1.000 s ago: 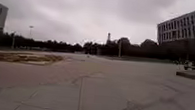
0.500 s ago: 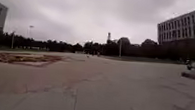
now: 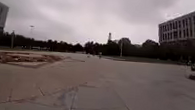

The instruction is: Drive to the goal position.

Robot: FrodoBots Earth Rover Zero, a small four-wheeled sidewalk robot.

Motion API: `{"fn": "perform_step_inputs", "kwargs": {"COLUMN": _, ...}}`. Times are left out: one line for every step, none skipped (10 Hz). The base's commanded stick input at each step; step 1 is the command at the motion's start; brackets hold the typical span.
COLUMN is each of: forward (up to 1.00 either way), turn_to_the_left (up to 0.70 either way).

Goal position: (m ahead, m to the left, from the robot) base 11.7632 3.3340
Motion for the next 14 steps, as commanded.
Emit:
{"fn": "perform_step_inputs", "kwargs": {"forward": 0.70, "turn_to_the_left": 0.00}}
{"fn": "perform_step_inputs", "kwargs": {"forward": 0.70, "turn_to_the_left": 0.00}}
{"fn": "perform_step_inputs", "kwargs": {"forward": 0.70, "turn_to_the_left": 0.00}}
{"fn": "perform_step_inputs", "kwargs": {"forward": 0.70, "turn_to_the_left": 0.00}}
{"fn": "perform_step_inputs", "kwargs": {"forward": 0.70, "turn_to_the_left": 0.00}}
{"fn": "perform_step_inputs", "kwargs": {"forward": 0.70, "turn_to_the_left": 0.00}}
{"fn": "perform_step_inputs", "kwargs": {"forward": 0.70, "turn_to_the_left": 0.00}}
{"fn": "perform_step_inputs", "kwargs": {"forward": 0.70, "turn_to_the_left": 0.00}}
{"fn": "perform_step_inputs", "kwargs": {"forward": 0.70, "turn_to_the_left": 0.00}}
{"fn": "perform_step_inputs", "kwargs": {"forward": 0.70, "turn_to_the_left": 0.00}}
{"fn": "perform_step_inputs", "kwargs": {"forward": 0.70, "turn_to_the_left": 0.00}}
{"fn": "perform_step_inputs", "kwargs": {"forward": 0.70, "turn_to_the_left": 0.00}}
{"fn": "perform_step_inputs", "kwargs": {"forward": 0.70, "turn_to_the_left": 0.00}}
{"fn": "perform_step_inputs", "kwargs": {"forward": 0.70, "turn_to_the_left": 0.00}}
